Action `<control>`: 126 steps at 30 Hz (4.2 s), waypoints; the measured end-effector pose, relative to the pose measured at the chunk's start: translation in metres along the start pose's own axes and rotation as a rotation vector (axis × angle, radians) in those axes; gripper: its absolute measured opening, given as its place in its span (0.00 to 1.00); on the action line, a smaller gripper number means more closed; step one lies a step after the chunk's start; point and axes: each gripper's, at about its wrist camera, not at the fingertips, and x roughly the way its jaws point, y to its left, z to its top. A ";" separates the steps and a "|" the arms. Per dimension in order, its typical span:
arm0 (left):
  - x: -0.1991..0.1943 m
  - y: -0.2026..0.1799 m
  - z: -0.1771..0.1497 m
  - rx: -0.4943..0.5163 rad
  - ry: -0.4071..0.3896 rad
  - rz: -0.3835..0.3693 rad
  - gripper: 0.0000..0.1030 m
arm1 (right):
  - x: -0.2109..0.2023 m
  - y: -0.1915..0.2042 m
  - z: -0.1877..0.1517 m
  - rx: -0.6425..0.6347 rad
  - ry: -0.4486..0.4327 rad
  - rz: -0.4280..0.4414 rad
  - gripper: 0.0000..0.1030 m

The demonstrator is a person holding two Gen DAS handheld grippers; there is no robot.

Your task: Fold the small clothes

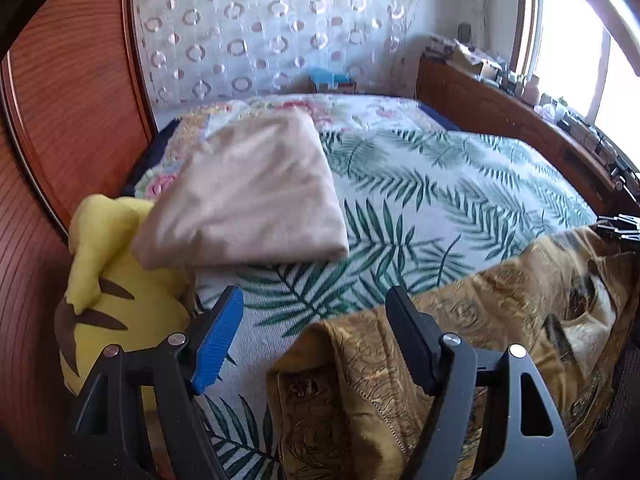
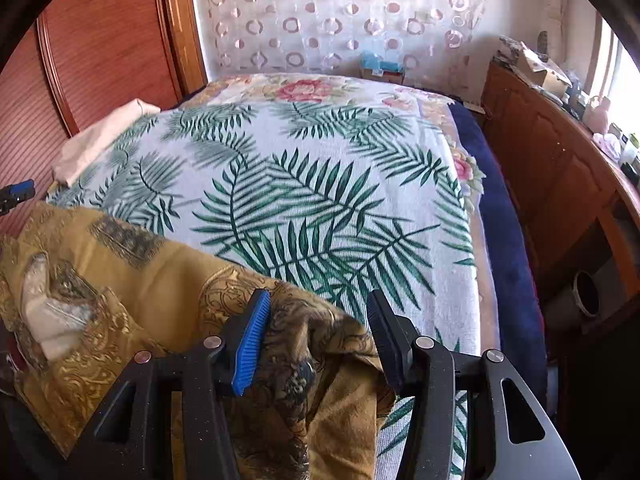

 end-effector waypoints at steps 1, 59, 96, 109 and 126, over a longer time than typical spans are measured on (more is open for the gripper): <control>0.004 0.001 -0.002 0.003 0.018 0.002 0.72 | 0.002 -0.001 -0.002 0.000 0.005 -0.001 0.51; -0.233 -0.009 0.162 -0.038 -0.621 -0.058 0.11 | -0.296 0.012 0.098 -0.107 -0.662 0.004 0.09; -0.013 -0.012 0.098 0.049 -0.216 0.012 0.76 | -0.008 0.042 0.125 0.010 -0.223 -0.067 0.53; 0.012 -0.028 0.014 0.043 -0.065 -0.030 0.76 | 0.003 -0.002 0.052 0.168 -0.090 -0.013 0.53; 0.048 -0.036 0.006 0.050 0.072 -0.033 0.79 | 0.016 -0.033 0.058 0.239 -0.025 -0.003 0.53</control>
